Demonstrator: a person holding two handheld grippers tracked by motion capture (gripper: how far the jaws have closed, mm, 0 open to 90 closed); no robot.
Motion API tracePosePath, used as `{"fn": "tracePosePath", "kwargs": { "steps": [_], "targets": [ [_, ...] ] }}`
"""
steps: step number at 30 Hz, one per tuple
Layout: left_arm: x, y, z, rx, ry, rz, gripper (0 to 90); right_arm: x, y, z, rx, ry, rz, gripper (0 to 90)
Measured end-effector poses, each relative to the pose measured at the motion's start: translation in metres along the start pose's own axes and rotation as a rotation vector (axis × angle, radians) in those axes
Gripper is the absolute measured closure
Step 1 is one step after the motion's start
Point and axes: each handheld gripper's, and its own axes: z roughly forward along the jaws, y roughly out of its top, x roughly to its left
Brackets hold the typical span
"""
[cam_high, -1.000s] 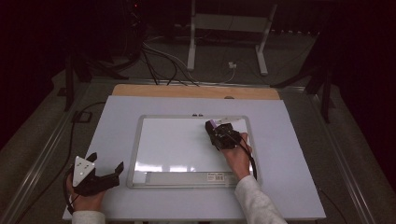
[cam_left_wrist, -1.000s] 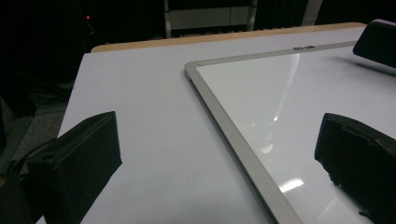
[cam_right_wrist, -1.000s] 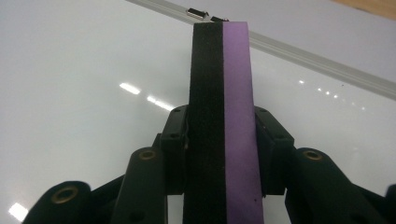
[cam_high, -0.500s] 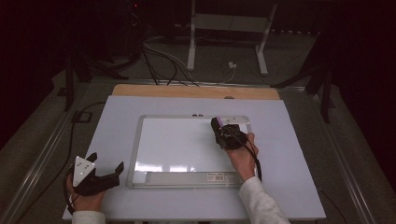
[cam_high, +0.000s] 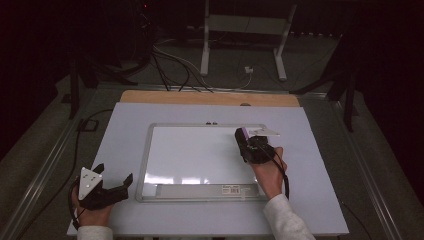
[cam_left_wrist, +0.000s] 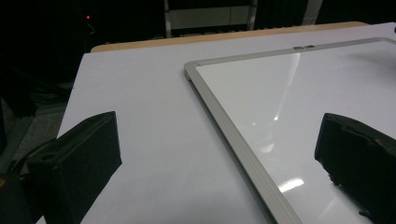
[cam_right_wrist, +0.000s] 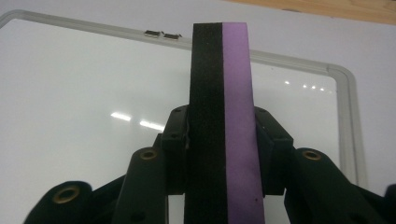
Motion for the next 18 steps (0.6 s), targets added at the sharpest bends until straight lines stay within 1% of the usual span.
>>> {"fn": "tracePosePath", "kwargs": {
  "steps": [4, 18],
  "targets": [
    [0.000, 0.000, 0.000, 0.001, 0.000, -0.001, 1.1, -0.004, -0.003, -0.005, 0.000, -0.005, 0.018, 63.0],
    [-0.001, 0.000, 0.001, 0.001, -0.001, 0.003, 1.1, -0.012, -0.015, -0.020, -0.004, -0.011, 0.052, 63.0]
  ]
}}
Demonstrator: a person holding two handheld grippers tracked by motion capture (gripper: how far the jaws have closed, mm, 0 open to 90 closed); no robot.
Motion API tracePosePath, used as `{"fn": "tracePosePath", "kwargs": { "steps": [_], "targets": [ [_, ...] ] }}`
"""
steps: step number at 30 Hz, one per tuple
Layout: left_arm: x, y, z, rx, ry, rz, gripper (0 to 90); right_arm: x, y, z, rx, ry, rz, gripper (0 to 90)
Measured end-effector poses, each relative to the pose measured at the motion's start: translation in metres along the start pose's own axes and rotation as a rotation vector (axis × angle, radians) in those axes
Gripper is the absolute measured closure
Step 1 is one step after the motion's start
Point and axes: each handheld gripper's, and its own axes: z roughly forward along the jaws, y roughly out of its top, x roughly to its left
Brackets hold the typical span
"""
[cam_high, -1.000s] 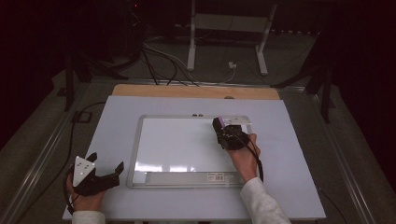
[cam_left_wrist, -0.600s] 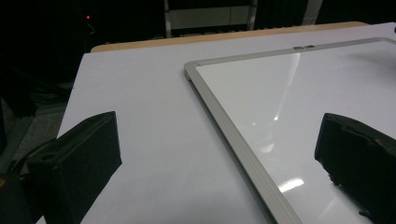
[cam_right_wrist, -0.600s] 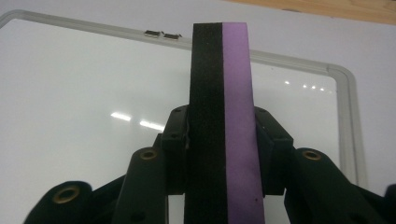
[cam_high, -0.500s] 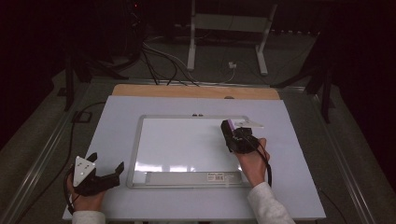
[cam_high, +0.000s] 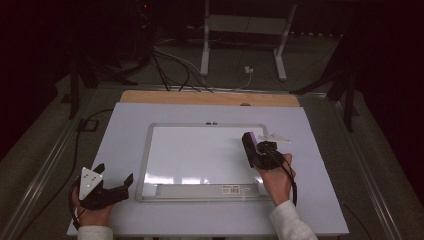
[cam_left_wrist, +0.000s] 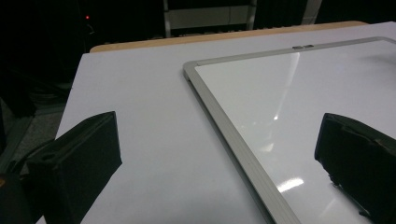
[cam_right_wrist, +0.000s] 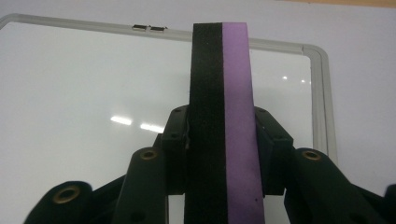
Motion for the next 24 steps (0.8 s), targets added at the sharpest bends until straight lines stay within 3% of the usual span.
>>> {"fn": "tracePosePath", "kwargs": {
  "steps": [15, 24],
  "targets": [
    [-0.001, 0.000, 0.000, 0.003, 0.001, 0.001, 1.1, -0.011, -0.021, -0.012, 0.018, -0.013, 0.053, 63.0],
    [-0.001, 0.000, 0.001, 0.005, -0.001, 0.003, 1.1, -0.015, -0.031, -0.021, 0.025, -0.043, 0.056, 63.0]
  ]
}}
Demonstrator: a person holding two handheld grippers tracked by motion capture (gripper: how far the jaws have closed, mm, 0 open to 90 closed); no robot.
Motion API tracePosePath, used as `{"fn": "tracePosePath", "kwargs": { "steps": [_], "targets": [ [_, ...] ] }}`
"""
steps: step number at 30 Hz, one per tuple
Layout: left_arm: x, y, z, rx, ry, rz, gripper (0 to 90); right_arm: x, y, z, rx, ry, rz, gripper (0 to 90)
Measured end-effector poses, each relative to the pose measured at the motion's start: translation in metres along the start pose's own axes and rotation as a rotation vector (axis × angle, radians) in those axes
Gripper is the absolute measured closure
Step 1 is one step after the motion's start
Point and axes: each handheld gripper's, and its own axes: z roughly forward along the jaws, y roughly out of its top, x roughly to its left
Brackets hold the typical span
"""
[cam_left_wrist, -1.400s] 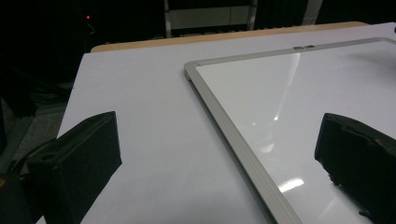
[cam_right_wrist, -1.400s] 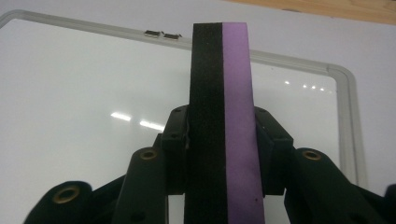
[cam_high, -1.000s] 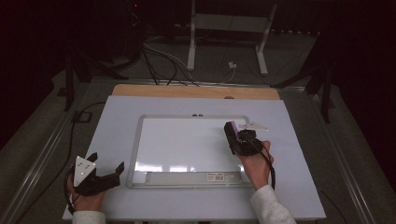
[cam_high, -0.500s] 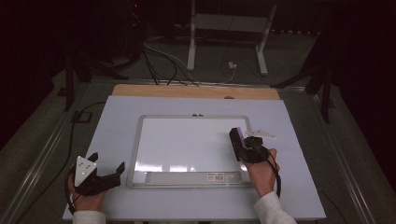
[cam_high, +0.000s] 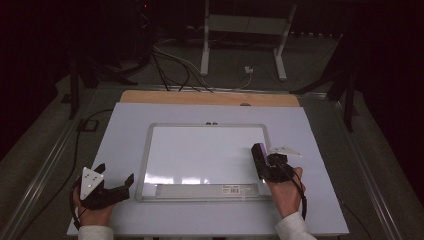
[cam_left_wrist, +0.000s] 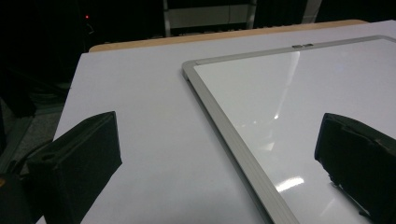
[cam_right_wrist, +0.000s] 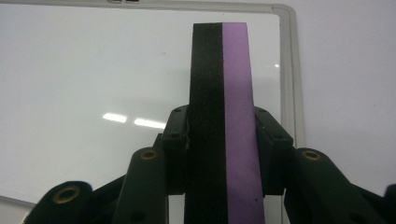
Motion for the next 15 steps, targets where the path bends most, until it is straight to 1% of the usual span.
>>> {"fn": "tracePosePath", "kwargs": {
  "steps": [2, 5, 10, 13, 15],
  "targets": [
    [0.000, 0.000, 0.000, 0.000, 0.000, 0.000, 1.1, -0.001, -0.002, -0.001, 0.003, -0.006, 0.009, 63.1],
    [0.000, 0.000, 0.000, -0.001, 0.001, -0.001, 1.1, -0.001, -0.006, -0.002, 0.008, -0.018, 0.005, 63.1],
    [0.000, 0.000, 0.001, 0.000, 0.000, -0.004, 1.1, -0.003, -0.015, -0.003, 0.025, -0.026, 0.015, 63.1],
    [-0.001, 0.001, 0.002, 0.000, -0.004, -0.002, 1.1, -0.005, -0.021, -0.003, 0.032, -0.054, 0.005, 63.1],
    [-0.002, 0.001, 0.003, 0.002, -0.007, 0.000, 1.1, -0.006, -0.025, -0.004, 0.039, -0.059, 0.013, 63.1]
  ]
}}
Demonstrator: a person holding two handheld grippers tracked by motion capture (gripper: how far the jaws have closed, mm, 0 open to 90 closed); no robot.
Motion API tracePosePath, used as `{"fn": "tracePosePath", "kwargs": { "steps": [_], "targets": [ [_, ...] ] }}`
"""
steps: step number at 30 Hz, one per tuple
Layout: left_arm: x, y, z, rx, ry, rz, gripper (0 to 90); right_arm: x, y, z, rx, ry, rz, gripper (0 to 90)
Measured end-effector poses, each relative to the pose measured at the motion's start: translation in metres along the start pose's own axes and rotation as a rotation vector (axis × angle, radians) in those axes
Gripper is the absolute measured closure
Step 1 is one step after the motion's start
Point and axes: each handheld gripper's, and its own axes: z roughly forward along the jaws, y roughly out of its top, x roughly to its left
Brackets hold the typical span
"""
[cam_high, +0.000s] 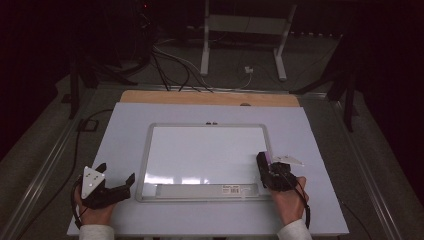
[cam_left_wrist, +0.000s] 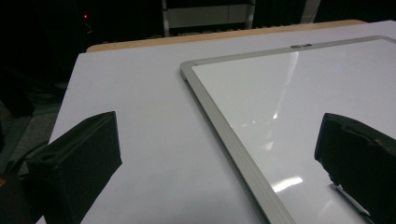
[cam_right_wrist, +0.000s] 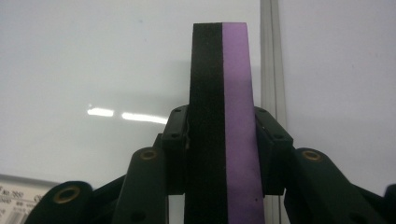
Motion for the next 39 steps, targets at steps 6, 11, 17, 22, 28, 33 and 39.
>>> {"fn": "tracePosePath", "kwargs": {
  "steps": [6, 11, 17, 22, 28, 33, 39],
  "targets": [
    [0.001, 0.000, 0.000, -0.003, 0.000, -0.003, 1.1, -0.002, -0.007, -0.001, 0.014, -0.011, 0.025, 63.1],
    [0.000, 0.000, 0.000, -0.003, -0.002, 0.000, 1.1, -0.003, -0.010, -0.004, 0.019, -0.018, 0.036, 63.1],
    [0.000, 0.000, 0.000, -0.003, -0.002, 0.000, 1.1, -0.003, -0.013, -0.007, 0.020, -0.022, 0.046, 63.1],
    [0.000, 0.000, -0.001, -0.003, -0.002, 0.001, 1.1, -0.004, -0.012, -0.005, 0.021, -0.019, 0.054, 62.7],
    [-0.001, 0.000, -0.001, -0.003, -0.003, 0.001, 1.1, -0.006, -0.009, -0.006, -0.005, 0.008, 0.050, 43.0],
    [0.000, 0.000, 0.000, -0.003, -0.003, 0.000, 1.1, -0.010, -0.004, -0.007, -0.027, 0.059, 0.063, 23.9],
    [-0.001, 0.000, 0.000, -0.003, -0.003, 0.000, 1.1, -0.011, -0.002, -0.008, -0.055, 0.109, 0.070, 14.9]
  ]
}}
